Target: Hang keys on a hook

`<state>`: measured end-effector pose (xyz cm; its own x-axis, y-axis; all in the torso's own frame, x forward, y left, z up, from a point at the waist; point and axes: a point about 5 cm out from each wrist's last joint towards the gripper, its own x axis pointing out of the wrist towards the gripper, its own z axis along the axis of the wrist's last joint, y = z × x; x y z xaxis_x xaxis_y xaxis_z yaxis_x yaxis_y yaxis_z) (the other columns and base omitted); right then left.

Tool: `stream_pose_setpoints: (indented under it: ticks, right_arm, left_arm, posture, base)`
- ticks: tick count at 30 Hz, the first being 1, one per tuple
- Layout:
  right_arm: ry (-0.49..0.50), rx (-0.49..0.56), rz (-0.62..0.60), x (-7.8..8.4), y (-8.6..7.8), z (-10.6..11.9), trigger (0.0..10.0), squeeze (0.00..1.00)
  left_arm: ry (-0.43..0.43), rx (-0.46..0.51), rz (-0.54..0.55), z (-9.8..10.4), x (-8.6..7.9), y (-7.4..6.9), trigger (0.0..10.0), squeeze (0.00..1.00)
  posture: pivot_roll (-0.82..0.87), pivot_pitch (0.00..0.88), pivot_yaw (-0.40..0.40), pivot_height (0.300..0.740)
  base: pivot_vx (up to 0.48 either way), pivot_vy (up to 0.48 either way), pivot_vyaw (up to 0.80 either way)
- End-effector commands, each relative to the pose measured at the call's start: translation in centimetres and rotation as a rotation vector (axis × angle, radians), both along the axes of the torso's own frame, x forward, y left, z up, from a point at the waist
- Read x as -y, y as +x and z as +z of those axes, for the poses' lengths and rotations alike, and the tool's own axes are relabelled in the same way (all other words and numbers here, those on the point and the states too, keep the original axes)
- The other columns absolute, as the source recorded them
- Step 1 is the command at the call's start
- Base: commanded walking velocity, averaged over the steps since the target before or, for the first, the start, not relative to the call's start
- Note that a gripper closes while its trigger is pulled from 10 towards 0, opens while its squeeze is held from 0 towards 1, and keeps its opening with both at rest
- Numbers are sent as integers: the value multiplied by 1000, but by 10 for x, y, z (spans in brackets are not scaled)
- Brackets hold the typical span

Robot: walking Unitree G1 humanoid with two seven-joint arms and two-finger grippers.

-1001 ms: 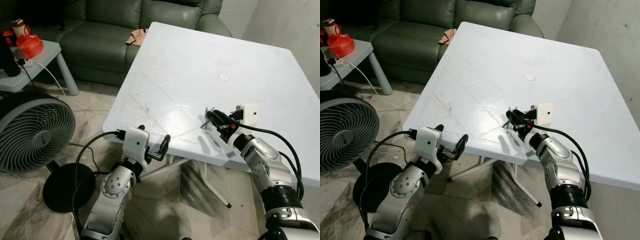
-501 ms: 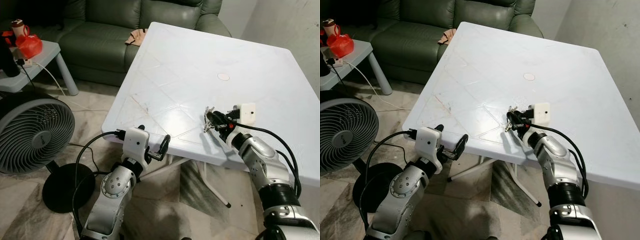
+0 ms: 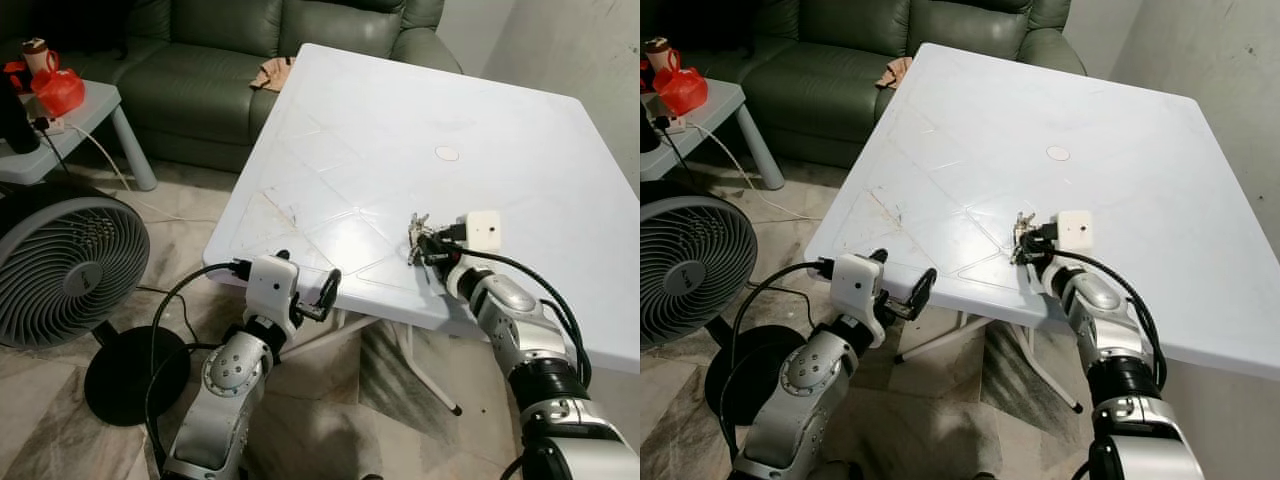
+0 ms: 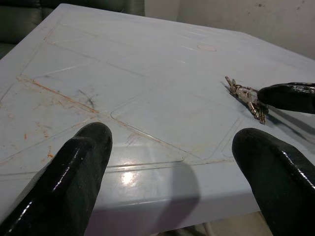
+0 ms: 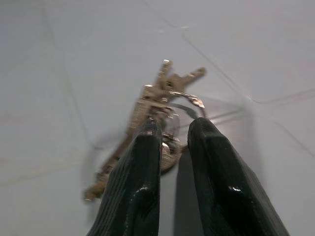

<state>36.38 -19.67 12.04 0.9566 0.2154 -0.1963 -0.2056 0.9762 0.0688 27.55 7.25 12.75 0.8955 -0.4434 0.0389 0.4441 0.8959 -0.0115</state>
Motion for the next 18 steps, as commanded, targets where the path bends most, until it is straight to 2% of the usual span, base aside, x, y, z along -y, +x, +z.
stream_pose_setpoints:
  ticks: [1, 9, 11, 12, 13, 15, 18]
  right_arm:
    - [-17, 5, -38, 9, 2, 3, 10000, 0]
    - [-5, 8, -37, 8, 2, 2, 10000, 0]
    - [36, 3, -23, 5, 3, 2, 10000, 0]
    - [62, 7, -15, 4, 3, 3, 10000, 1000]
    - [87, 15, -10, 3, 3, 4, 10000, 1000]
    - [78, 16, -15, 3, 3, 4, 10000, 1000]
    - [32, 14, -17, 1, 6, 6, 10000, 1000]
  left_arm:
    - [0, -6, -2, -1, 3, -2, 10000, 0]
    - [1, -5, -8, -1, 4, -2, 10000, 0]
    - [2, -4, -8, -1, 4, -2, 10000, 0]
    - [2, -4, -8, -1, 4, -2, 10000, 0]
    - [3, -3, -8, -1, 4, -2, 10000, 0]
    - [3, -4, -8, -1, 4, -2, 10000, 0]
    - [4, -4, -7, -1, 4, -2, 10000, 0]
  posture:
    - [54, 150, -114, 711]
    - [49, 150, -112, 711]
    - [49, 151, -110, 711]
    - [49, 151, -110, 711]
    - [49, 151, -110, 711]
    - [49, 151, -110, 711]
    - [56, 150, -110, 711]
  base:
    - [0, 0, 0]
    - [0, 0, 0]
    - [0, 0, 0]
    - [0, 0, 0]
    - [0, 0, 0]
    - [0, 0, 0]
    - [0, 0, 0]
